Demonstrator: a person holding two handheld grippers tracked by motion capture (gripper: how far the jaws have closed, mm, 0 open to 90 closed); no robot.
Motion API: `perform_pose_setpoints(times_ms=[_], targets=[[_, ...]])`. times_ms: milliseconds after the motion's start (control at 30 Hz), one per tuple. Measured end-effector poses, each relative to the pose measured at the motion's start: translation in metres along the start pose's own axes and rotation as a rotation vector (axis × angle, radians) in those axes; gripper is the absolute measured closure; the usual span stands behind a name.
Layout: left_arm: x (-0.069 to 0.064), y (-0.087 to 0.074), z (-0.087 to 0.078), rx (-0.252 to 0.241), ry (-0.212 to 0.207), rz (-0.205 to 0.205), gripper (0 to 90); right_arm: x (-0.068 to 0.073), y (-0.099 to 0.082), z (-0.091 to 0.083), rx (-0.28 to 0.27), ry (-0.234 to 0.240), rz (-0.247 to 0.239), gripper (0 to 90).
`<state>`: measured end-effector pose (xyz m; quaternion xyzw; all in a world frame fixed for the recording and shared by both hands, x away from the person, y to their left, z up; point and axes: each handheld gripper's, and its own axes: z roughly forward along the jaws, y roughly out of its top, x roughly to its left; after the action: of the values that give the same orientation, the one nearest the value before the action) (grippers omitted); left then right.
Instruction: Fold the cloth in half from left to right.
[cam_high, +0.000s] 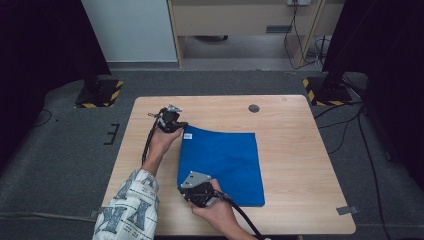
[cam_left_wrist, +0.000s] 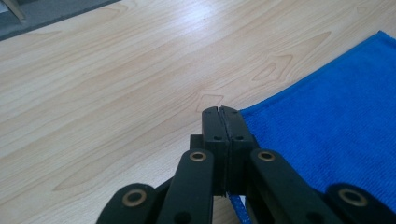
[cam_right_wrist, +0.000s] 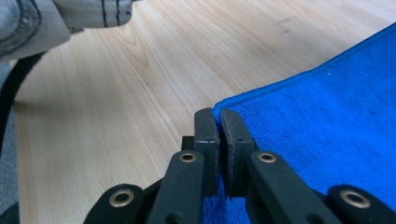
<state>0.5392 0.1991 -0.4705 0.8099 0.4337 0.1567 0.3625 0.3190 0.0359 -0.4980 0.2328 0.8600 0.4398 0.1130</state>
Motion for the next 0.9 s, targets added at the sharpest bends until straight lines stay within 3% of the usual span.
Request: perform_pose_setpoints(times_ms=[367, 900], targets=[[0.0, 0.014, -0.011, 0.003, 0.005, 0.012, 89.9, 0.003, 0.01, -0.008, -0.032, 0.002, -0.001, 87.3], [0.013, 0.021, -0.025, 0.009, 0.026, 0.003, 89.9, 0.004, 0.021, -0.011, -0.059, -0.008, -0.001, 87.8]])
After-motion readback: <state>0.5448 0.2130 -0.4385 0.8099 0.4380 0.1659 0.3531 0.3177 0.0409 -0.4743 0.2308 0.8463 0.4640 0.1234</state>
